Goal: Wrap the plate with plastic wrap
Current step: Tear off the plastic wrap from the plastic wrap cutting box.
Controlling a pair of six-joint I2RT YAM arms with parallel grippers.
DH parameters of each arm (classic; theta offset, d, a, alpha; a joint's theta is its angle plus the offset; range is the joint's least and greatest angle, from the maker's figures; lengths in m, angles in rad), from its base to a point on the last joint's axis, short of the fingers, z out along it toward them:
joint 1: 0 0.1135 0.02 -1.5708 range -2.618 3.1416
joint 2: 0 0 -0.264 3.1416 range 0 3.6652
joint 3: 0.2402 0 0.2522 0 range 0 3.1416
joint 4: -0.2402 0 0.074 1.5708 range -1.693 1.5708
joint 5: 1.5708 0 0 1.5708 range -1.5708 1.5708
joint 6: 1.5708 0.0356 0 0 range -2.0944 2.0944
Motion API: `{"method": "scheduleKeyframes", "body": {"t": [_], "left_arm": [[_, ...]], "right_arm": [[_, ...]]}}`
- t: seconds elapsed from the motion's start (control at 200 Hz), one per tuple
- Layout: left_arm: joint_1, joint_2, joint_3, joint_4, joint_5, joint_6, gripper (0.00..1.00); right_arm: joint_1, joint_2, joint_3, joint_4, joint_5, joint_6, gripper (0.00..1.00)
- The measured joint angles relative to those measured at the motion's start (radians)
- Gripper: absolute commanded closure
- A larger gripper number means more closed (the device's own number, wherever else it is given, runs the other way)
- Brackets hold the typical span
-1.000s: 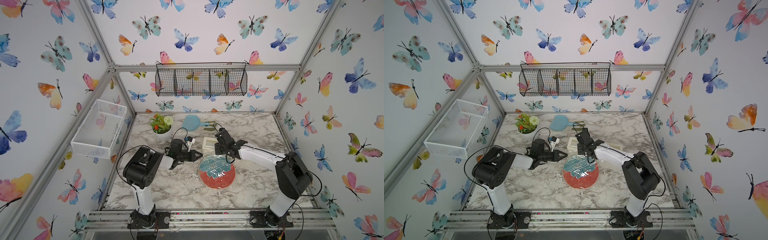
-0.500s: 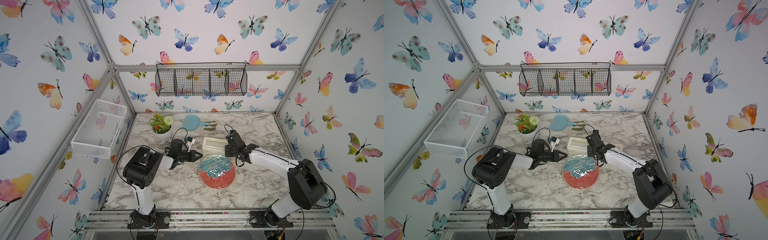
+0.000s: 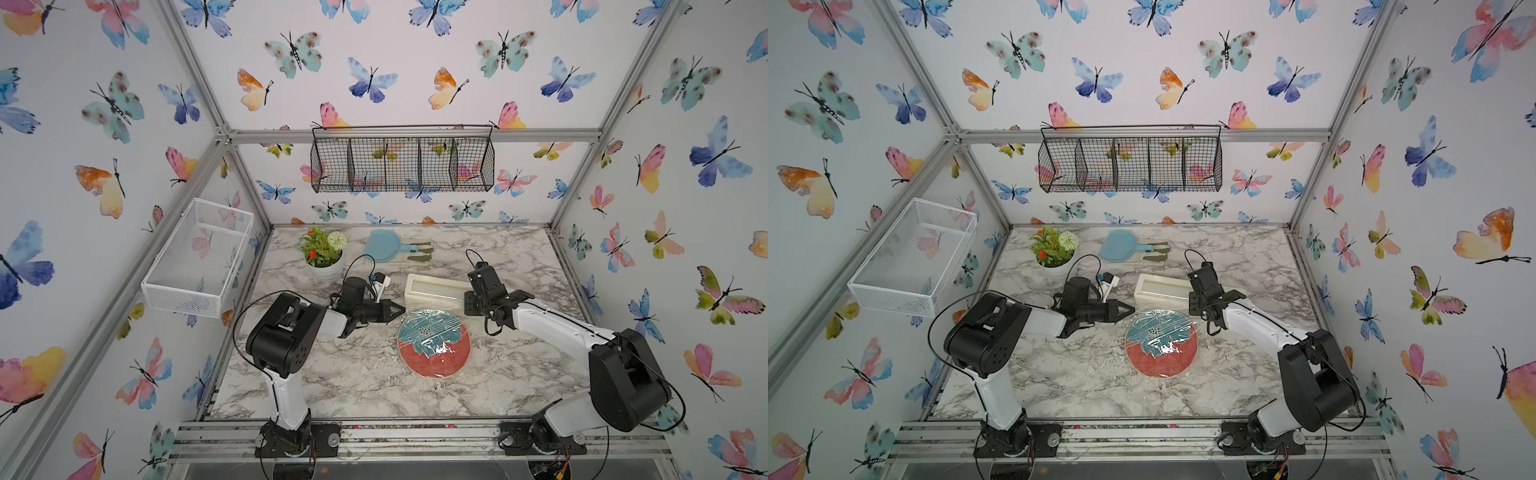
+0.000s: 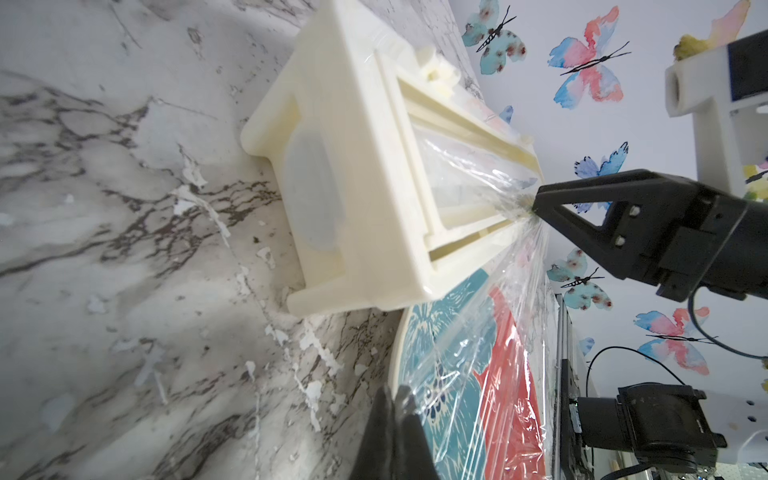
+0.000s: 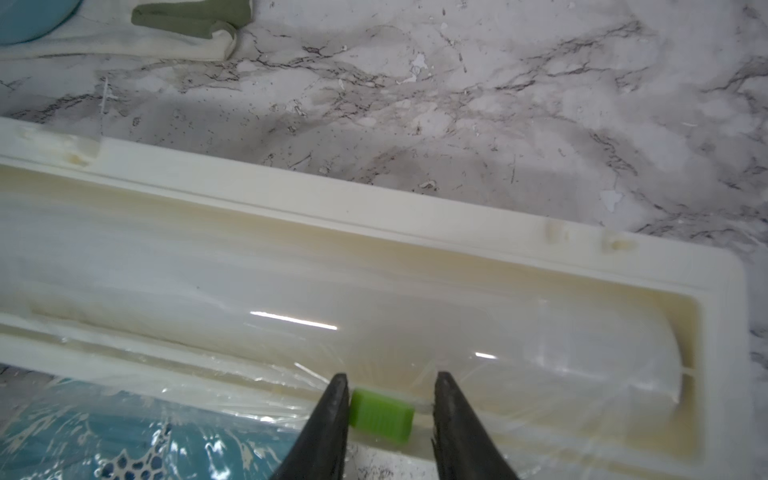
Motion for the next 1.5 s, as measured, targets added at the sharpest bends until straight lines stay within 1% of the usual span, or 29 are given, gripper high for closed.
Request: {"method": "scheduleKeyframes", "body": {"t": [0.305, 0.806, 0.831, 0.866, 0.926, 0.931, 0.966, 1.071, 1.166, 1.201, 1.231, 1.296, 1.391, 1.501], "left_arm": [[0.0, 0.0, 0.003, -0.021, 0.001, 0.0, 1.0], [0.0, 0.0, 0.011, -0.027, 0.02, 0.001, 1.0], [0.0, 0.001, 0.012, -0.027, 0.023, 0.0, 0.96], [0.0, 0.002, 0.013, -0.026, 0.025, 0.0, 0.84], [0.0, 0.003, 0.013, -0.024, 0.027, -0.003, 0.74], [0.001, 0.003, 0.013, -0.023, 0.027, -0.004, 0.72], [0.004, 0.003, 0.013, -0.024, 0.026, -0.009, 0.63], [0.009, 0.003, 0.013, -0.022, 0.026, -0.014, 0.5], [0.011, -0.013, 0.012, -0.037, 0.022, -0.012, 0.43], [0.01, -0.029, 0.012, -0.048, 0.018, -0.006, 0.42], [0.01, -0.043, 0.012, -0.057, 0.014, -0.003, 0.42], [0.01, -0.078, 0.019, -0.084, 0.006, 0.011, 0.41], [0.01, -0.108, 0.055, -0.122, -0.008, 0.031, 0.4], [0.01, -0.113, 0.095, -0.145, -0.018, 0.049, 0.39]], "right_arm": [[-0.06, -0.024, 0.009, -0.091, -0.021, 0.021, 0.61], [-0.077, -0.051, 0.006, -0.168, 0.008, 0.107, 0.58], [-0.079, -0.05, 0.012, -0.175, 0.008, 0.109, 0.56], [-0.081, -0.049, 0.019, -0.186, 0.006, 0.112, 0.52], [-0.087, -0.052, 0.023, -0.202, 0.003, 0.111, 0.47], [-0.088, -0.053, 0.023, -0.203, 0.001, 0.111, 0.46], [-0.094, -0.061, 0.023, -0.212, -0.006, 0.11, 0.43], [-0.103, -0.099, 0.025, -0.262, -0.034, 0.103, 0.32], [-0.107, -0.145, 0.038, -0.299, -0.05, 0.099, 0.23], [-0.108, -0.163, 0.048, -0.31, -0.051, 0.099, 0.22], [-0.109, -0.177, 0.056, -0.317, -0.054, 0.098, 0.18], [-0.129, -0.206, 0.072, -0.33, -0.06, 0.103, 0.17], [-0.215, -0.236, 0.068, -0.333, -0.089, 0.105, 0.13], [-0.327, -0.236, 0.02, -0.318, -0.133, 0.106, 0.08]]}}
